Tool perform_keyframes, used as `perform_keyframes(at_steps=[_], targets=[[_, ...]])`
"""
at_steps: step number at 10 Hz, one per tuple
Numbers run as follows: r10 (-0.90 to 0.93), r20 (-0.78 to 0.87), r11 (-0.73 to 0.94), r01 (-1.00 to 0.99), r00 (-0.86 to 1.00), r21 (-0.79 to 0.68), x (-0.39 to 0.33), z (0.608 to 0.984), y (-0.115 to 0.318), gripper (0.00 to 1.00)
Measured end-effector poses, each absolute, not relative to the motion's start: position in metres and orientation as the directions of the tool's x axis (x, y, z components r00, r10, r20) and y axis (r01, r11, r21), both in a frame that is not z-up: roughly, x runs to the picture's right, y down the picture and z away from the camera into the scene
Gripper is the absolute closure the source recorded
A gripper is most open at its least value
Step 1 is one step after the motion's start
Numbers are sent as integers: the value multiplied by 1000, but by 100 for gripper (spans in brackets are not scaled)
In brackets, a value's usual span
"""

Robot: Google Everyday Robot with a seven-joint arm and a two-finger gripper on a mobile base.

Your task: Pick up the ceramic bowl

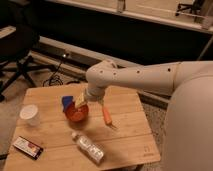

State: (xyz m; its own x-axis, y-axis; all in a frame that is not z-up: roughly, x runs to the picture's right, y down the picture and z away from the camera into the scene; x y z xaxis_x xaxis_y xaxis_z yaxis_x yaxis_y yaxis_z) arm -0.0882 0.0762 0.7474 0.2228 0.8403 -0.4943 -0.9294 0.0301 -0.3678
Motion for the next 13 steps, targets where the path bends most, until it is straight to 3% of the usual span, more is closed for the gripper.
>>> perform_keyframes(at_steps=[3,11,13], targets=[[838,-496,32,-929,226,-368,-88,748,77,20],[814,-503,117,-930,290,-347,-85,839,96,20],[793,-508,148,-915,336,-374,-95,855,111,30]])
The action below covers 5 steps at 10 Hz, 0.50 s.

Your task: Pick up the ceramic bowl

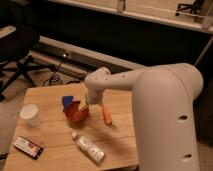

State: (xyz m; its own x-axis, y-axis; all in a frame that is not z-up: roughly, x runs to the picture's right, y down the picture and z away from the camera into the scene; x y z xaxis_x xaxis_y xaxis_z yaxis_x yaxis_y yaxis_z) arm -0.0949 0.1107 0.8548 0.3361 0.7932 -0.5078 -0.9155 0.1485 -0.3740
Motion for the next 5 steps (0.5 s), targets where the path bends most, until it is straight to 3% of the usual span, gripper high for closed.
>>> perform_keyframes(at_steps=[5], targets=[[735,-499,259,-870,459,-420,-123,870,128,80]])
